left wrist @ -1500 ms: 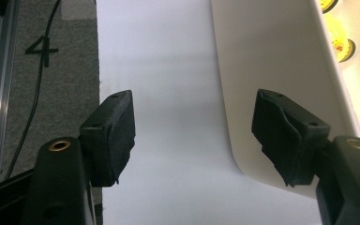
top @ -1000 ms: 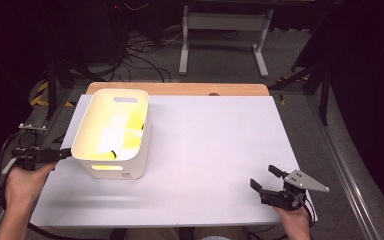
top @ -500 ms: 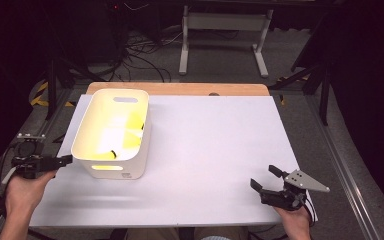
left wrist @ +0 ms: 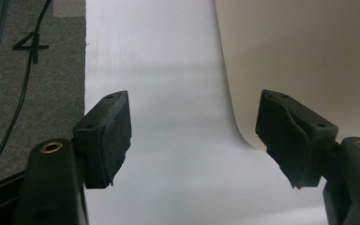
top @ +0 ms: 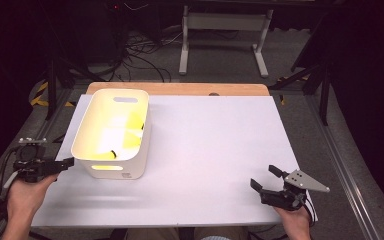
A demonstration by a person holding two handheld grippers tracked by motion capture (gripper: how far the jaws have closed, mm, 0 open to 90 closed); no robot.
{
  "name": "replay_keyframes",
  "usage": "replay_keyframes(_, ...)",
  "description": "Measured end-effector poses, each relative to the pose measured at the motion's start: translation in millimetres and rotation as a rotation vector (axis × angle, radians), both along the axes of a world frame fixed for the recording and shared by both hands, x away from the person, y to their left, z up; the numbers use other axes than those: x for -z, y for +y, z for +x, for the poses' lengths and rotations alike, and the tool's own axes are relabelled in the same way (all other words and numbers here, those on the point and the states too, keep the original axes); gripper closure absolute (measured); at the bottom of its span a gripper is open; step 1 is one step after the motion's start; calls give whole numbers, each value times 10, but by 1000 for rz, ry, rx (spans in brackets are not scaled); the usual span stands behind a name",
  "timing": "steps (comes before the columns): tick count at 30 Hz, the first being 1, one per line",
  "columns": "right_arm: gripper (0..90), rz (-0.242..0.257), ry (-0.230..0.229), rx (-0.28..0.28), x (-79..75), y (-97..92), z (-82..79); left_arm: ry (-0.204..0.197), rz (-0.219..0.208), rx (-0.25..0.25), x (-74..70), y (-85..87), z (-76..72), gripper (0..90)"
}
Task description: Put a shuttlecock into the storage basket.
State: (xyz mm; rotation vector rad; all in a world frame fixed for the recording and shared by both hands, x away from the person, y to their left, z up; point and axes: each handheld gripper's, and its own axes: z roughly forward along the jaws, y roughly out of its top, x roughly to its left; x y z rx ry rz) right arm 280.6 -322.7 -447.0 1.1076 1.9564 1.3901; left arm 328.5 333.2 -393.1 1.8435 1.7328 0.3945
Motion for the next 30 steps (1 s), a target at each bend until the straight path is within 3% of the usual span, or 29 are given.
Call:
replay_keyframes(10,137,0,-1,0,-1,-1,-2,-18,-6,13,33,-40,-56,320)
replay_keyframes(30,138,-1,1,-2,1,6,-1,-24,2,11,109,-78,-105,265)
